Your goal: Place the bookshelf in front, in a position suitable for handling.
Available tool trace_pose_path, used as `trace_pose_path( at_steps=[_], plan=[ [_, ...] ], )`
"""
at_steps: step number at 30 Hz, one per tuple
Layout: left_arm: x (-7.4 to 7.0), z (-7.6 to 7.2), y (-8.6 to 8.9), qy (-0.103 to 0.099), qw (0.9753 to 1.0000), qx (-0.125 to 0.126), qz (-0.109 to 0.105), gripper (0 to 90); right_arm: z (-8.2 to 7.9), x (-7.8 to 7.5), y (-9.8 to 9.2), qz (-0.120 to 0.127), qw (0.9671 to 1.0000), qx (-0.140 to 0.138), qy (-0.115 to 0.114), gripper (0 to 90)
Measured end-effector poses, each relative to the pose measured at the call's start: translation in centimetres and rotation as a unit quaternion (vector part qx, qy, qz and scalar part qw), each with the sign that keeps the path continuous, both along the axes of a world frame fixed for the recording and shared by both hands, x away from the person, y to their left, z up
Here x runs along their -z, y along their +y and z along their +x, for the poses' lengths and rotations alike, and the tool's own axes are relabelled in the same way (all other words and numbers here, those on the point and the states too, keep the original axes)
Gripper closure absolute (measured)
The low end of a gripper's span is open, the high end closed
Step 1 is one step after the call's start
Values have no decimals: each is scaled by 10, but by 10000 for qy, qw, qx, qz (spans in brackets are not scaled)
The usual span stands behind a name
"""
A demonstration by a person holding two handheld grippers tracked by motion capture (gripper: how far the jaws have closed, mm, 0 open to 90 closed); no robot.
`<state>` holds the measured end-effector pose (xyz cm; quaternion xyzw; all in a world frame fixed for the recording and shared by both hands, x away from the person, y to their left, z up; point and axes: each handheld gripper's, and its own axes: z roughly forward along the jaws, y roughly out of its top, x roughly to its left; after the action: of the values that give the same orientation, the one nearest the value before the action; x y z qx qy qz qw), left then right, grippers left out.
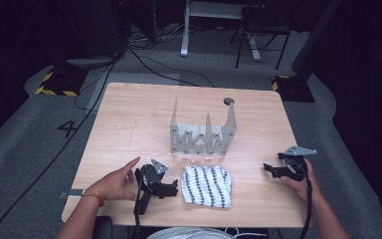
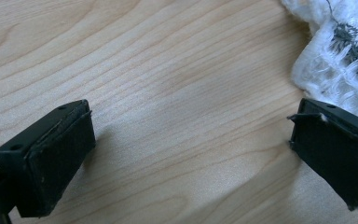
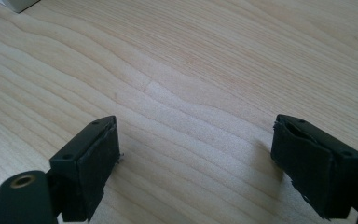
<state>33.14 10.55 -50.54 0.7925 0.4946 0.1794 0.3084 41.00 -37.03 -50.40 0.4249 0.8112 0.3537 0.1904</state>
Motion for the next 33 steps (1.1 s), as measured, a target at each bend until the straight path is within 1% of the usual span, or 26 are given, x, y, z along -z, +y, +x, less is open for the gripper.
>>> trace_pose_path(
  at_steps=[6, 8, 9, 10, 13, 14, 16, 17, 18, 20, 21, 23, 24, 25, 26, 27, 28, 29, 31, 32, 33],
  plan=[
    [0, 0, 0, 0, 10000, 2, 5, 1, -1, 0, 0, 0, 10000, -2, -8, 154],
    [0, 0, -2, 7, 10000, -75, -3, 0, -1, 0, 0, -2, 10000, -7, -8, 154],
    [0, 1, -3, 23, 10000, -66, 5, 0, -1, 0, 0, -3, 10000, -4, -10, 154],
    [0, 3, -3, 29, 10000, 19, 19, 0, -1, 0, 0, -3, 10000, -3, -9, 154],
    [0, 12, -4, 5, 9999, 146, -3, 0, -1, 0, 0, 0, 10000, -9, -8, 154],
    [0, 17, -3, 15, 9996, 265, -12, 0, -1, 0, 0, 0, 10000, -25, -13, 154],
    [-1, 26, 0, 11, 9985, 545, 45, 0, 0, 0, 1, 4, 10000, -45, -8, 153],
    [-1, 31, 1, 12, 9976, 685, 27, 0, 0, 0, 2, 0, 10000, -70, -3, 154],
    [0, 36, 3, 13, 9962, 869, 18, 0, 1, 0, 2, -1, 10000, -88, -6, 154],
    [-1, 44, 8, -7, 9944, 1052, 46, 0, 1, 0, 2, -5, 9999, -100, -12, 154],
    [-1, 48, 8, 12, 9942, 1076, 40, 0, 1, 0, 2, 0, 9999, -106, -7, 154],
    [-1, 51, 9, 10, 9941, 1084, 31, 0, 1, 0, 2, -14, 9999, -114, -4, 154],
    [-1, 54, 11, 11, 9926, 1213, 36, 0, 2, -1, 2, -33, 9999, -144, 32, 173],
    [-1, 57, 13, 17, 9912, 1325, 57, 0, 2, -1, 2, -33, 9999, -144, 32, 173],
    [-1, 60, 15, 33, 9897, 1432, 47, 0, 1, -2, 3, -32, 9997, -229, 33, 200],
    [-1, 62, 17, 13, 9867, 1625, 71, 1, 1, -2, 4, -31, 9997, -237, 27, 200],
    [-1, 62, 17, 13, 9867, 1625, 71, 5, 1, -2, 4, -31, 9997, -237, 27, 200],
    [-1, 61, 20, 30, 9845, 1753, 57, 5, 1, -2, 4, -24, 9997, -229, 23, 200],
    [-4, 59, 26, 96, 9807, 1950, 122, 11, 1, -2, 4, -21, 9997, -223, 20, 200],
    [-6, 58, 28, 99, 9799, 1989, 146, 40, 1, -2, 4, -19, 9998, -217, 18, 200],
    [-7, 56, 29, 85, 9807, 1946, 155, 91, 1, -1, 4, -18, 9997, -223, 15, 200]
  ],
)
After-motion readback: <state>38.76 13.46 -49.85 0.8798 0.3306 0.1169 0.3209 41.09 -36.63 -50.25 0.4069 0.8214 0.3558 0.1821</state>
